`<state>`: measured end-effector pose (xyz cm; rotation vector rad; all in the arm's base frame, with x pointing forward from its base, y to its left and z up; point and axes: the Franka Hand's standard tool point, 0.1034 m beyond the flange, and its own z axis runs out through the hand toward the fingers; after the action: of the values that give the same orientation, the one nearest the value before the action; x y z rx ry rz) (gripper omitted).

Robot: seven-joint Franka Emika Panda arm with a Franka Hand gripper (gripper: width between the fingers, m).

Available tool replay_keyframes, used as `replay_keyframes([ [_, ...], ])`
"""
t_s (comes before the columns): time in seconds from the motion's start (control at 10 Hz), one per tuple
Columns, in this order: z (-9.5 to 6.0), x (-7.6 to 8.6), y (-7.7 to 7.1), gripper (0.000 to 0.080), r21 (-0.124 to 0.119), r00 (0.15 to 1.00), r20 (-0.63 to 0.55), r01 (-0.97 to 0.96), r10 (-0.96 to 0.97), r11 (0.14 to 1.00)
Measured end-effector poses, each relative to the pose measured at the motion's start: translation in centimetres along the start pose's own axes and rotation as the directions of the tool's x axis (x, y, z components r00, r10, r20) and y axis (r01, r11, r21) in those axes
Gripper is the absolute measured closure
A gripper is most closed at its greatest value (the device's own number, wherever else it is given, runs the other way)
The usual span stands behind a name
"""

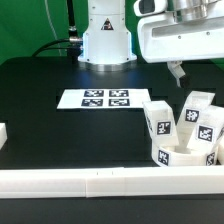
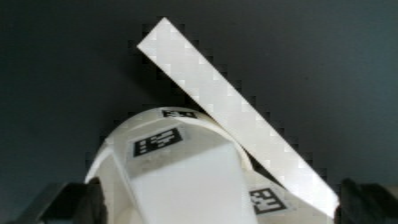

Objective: Assemble stool

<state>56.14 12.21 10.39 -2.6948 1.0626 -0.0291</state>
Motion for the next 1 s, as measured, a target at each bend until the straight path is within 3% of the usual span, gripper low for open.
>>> replay_keyframes([
  [0.3,0.0,0.09,0.08,0.0151,-0.002,0.974,-0.001,0.225,-0.225,0.974],
  [0.4,0.0,0.04,0.06,0.0151,-0.019,0.937,-0.002,0.349,-0.35,0.937],
  [0.6,-0.01,0.09,-0.32,0.0151,-0.048,0.79,0.017,0.613,-0.613,0.788],
  [0.7,0.31,0.11,-0.37,0.0151,-0.049,0.704,0.042,0.71,-0.709,0.702],
  [1.0,0.4,0.31,-0.23,0.0151,-0.05,0.558,0.063,0.83,-0.827,0.556],
])
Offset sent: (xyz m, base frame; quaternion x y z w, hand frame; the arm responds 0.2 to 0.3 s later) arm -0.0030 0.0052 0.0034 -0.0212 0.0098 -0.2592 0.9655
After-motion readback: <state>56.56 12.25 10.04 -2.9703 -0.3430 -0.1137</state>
